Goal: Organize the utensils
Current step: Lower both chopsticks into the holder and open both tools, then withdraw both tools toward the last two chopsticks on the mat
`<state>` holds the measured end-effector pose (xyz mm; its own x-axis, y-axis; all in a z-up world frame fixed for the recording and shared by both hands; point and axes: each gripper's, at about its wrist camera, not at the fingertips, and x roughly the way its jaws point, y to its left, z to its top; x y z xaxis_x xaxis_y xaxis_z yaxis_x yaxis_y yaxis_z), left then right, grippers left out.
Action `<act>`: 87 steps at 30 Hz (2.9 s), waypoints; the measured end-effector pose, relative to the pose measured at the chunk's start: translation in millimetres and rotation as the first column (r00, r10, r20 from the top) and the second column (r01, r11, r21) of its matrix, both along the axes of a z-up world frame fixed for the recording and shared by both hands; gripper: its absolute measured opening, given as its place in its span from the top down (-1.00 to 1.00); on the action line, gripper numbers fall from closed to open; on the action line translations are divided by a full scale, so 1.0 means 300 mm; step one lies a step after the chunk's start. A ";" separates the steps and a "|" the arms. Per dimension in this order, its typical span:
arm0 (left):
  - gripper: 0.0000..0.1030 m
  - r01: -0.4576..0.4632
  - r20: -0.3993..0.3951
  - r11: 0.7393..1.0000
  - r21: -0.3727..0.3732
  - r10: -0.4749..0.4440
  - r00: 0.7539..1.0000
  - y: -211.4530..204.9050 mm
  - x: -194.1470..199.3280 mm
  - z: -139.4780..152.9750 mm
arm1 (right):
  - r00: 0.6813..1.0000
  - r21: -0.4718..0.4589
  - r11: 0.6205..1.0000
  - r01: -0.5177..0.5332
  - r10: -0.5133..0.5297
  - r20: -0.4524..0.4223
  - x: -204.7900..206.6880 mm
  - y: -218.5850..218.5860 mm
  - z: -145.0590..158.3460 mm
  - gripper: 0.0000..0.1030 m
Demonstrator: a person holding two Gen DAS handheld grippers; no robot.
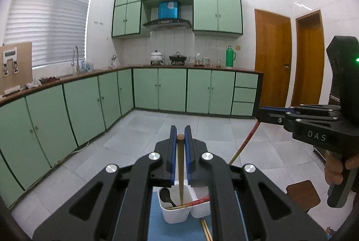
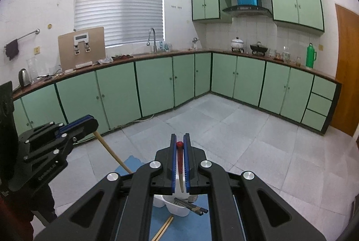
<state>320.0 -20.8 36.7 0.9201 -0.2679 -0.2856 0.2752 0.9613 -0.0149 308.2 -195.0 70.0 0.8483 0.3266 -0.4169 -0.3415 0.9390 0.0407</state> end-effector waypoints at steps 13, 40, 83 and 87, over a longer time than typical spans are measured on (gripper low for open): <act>0.82 -0.004 -0.131 1.000 -0.003 0.004 0.991 0.015 0.187 -0.190 | 0.994 -0.005 1.000 0.023 -0.023 -0.107 0.129 0.015 -0.157 0.86; -0.47 -0.041 -0.292 0.999 -0.011 0.036 0.956 0.100 -0.337 -0.426 | 0.970 0.035 0.975 0.219 -0.214 -0.115 -0.426 -0.147 -0.417 -0.88; -0.47 -0.145 -0.512 0.984 0.104 0.178 0.841 0.291 -0.500 -0.844 | 0.891 -0.084 0.985 0.150 -0.171 -0.420 -0.583 0.208 -0.932 0.02; -0.47 -0.147 -0.515 0.984 0.098 0.176 0.839 0.292 -0.497 -0.845 | 0.893 -0.089 0.986 0.141 -0.165 -0.419 -0.579 0.222 -0.932 0.20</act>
<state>170.8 66.8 -216.9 0.6614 -0.0997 -0.7434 0.0817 0.9948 -0.0607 134.3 -128.4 -209.8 0.6253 0.1731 -0.7610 -0.1552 0.9832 0.0961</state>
